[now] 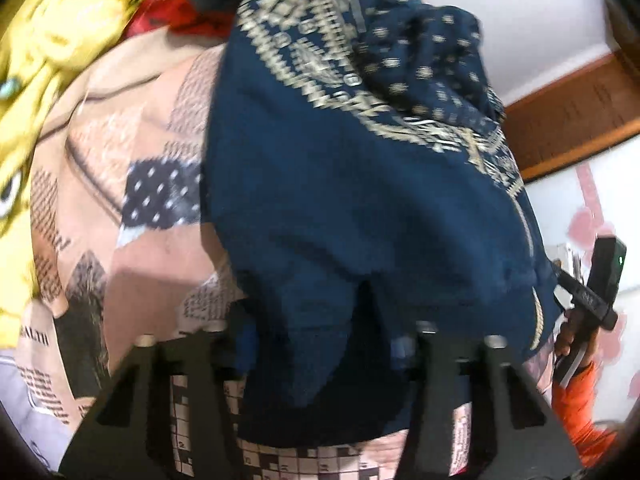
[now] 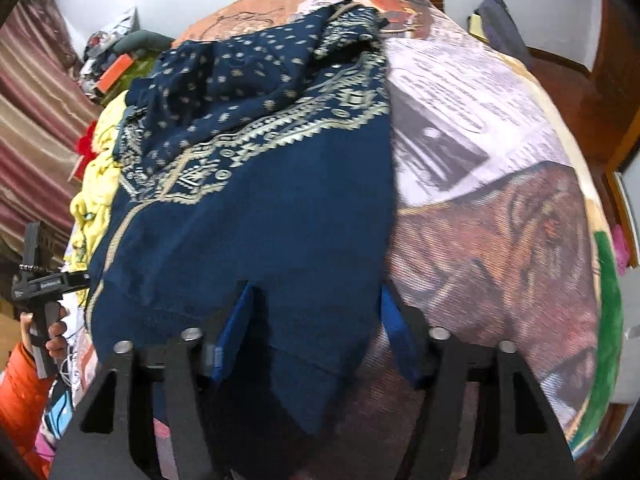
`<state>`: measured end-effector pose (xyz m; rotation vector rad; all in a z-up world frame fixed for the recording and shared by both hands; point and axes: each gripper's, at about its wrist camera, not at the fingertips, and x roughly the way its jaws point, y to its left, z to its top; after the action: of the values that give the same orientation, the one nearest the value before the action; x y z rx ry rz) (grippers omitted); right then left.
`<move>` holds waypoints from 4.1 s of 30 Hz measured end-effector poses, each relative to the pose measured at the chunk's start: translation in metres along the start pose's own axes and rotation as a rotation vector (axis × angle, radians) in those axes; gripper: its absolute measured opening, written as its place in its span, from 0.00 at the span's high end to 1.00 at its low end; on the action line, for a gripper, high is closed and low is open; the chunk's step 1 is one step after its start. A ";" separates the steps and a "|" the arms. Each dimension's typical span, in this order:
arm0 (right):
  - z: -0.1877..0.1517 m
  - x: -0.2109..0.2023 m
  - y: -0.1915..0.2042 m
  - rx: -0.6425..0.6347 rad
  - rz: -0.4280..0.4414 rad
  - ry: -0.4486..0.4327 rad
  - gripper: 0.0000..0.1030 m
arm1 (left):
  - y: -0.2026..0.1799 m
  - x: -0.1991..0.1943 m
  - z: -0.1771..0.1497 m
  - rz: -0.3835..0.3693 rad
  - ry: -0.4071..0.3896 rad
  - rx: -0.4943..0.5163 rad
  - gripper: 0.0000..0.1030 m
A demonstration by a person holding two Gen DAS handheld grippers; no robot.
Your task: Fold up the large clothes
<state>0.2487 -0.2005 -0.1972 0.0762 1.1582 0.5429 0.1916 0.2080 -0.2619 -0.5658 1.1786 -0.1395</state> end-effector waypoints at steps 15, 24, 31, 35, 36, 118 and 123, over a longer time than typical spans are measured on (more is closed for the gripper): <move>0.067 -0.032 0.021 -0.097 0.095 -0.132 0.94 | -0.064 -0.085 0.062 0.035 -0.251 0.168 0.92; 0.155 -0.048 0.023 -0.108 0.046 -0.317 0.94 | -0.102 -0.113 0.159 0.016 -0.440 0.208 0.92; 0.219 -0.016 0.009 -0.059 -0.004 -0.359 0.94 | -0.090 -0.094 0.240 0.046 -0.491 0.118 0.92; 0.241 0.021 -0.009 -0.006 -0.019 -0.310 0.94 | -0.065 -0.055 0.277 0.126 -0.457 0.059 0.92; 0.245 0.033 -0.014 0.009 -0.024 -0.292 0.94 | -0.056 -0.041 0.285 0.155 -0.438 0.043 0.92; 0.222 0.108 0.056 -0.296 -0.141 -0.045 0.51 | -0.102 0.041 0.304 0.673 -0.374 0.495 0.10; 0.223 0.112 0.060 -0.268 -0.106 -0.059 0.51 | -0.078 0.017 0.352 0.599 -0.418 0.279 0.08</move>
<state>0.4564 -0.0503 -0.1798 -0.1973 1.0175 0.5930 0.5304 0.2564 -0.1459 0.0231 0.8555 0.3107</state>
